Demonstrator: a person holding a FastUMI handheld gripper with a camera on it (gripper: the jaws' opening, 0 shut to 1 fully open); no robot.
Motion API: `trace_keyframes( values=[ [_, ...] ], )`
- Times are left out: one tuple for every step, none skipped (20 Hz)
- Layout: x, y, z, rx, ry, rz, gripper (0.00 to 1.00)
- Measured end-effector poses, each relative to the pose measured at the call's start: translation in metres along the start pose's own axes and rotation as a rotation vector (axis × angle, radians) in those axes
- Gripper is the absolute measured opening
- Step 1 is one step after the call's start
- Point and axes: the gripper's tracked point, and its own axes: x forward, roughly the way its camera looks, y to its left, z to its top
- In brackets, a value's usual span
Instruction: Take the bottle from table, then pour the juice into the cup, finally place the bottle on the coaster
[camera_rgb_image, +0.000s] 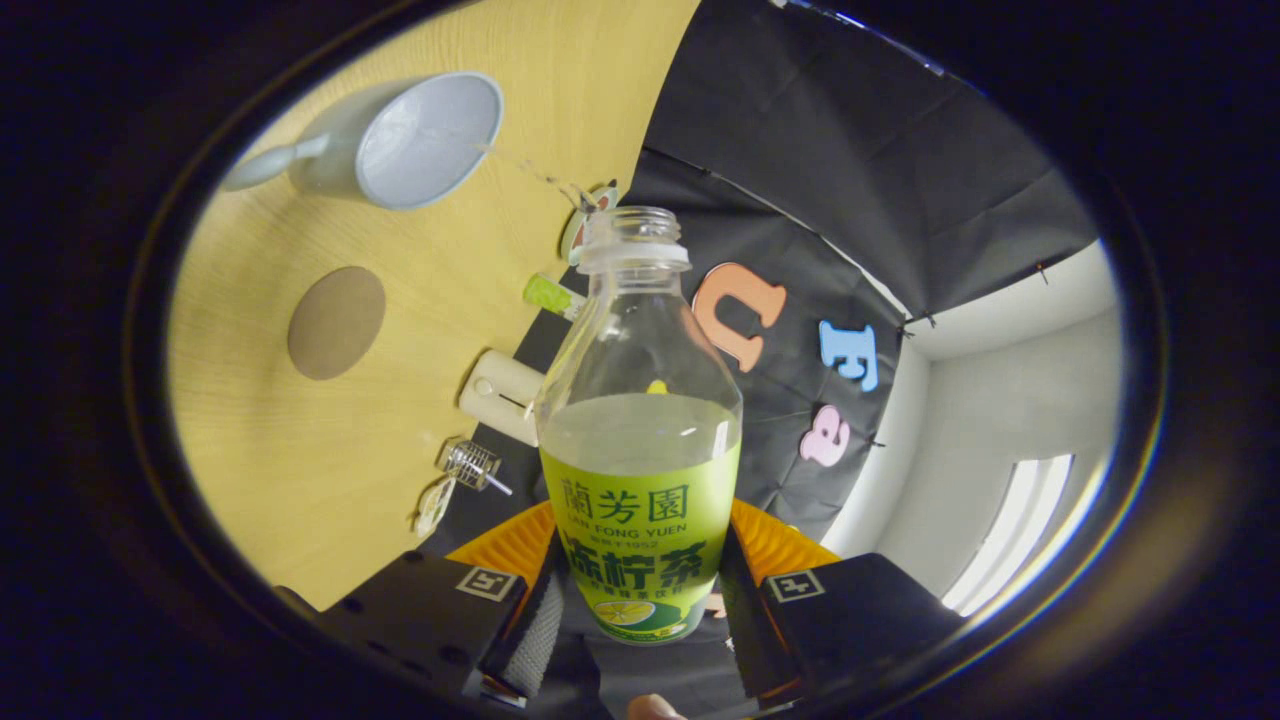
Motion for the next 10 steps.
trace_keyframes(
  values=[
    [-0.0004,-0.0011,-0.0002,-0.007,-0.001,-0.003,0.76],
    [0.0007,-0.0014,-0.0008,-0.017,-0.003,-0.003,0.76],
    [0.0014,-0.0034,-0.0004,-0.023,-0.002,-0.007,0.76],
    [0.0021,-0.0044,-0.0006,-0.025,-0.005,-0.01,0.76],
    [0.0021,-0.0047,-0.0002,-0.025,-0.005,-0.012,0.76],
    [0.0022,-0.0055,0.0004,-0.029,-0.006,-0.016,0.76],
    [0.0019,-0.0066,0.001,-0.032,-0.009,-0.021,0.76],
    [0.0018,-0.0071,0.0015,-0.034,-0.011,-0.023,0.76],
    [0.0014,-0.0076,0.0018,-0.036,-0.012,-0.025,0.76],
    [0.0006,-0.008,0.0025,-0.039,-0.014,-0.026,0.76]
  ],
)
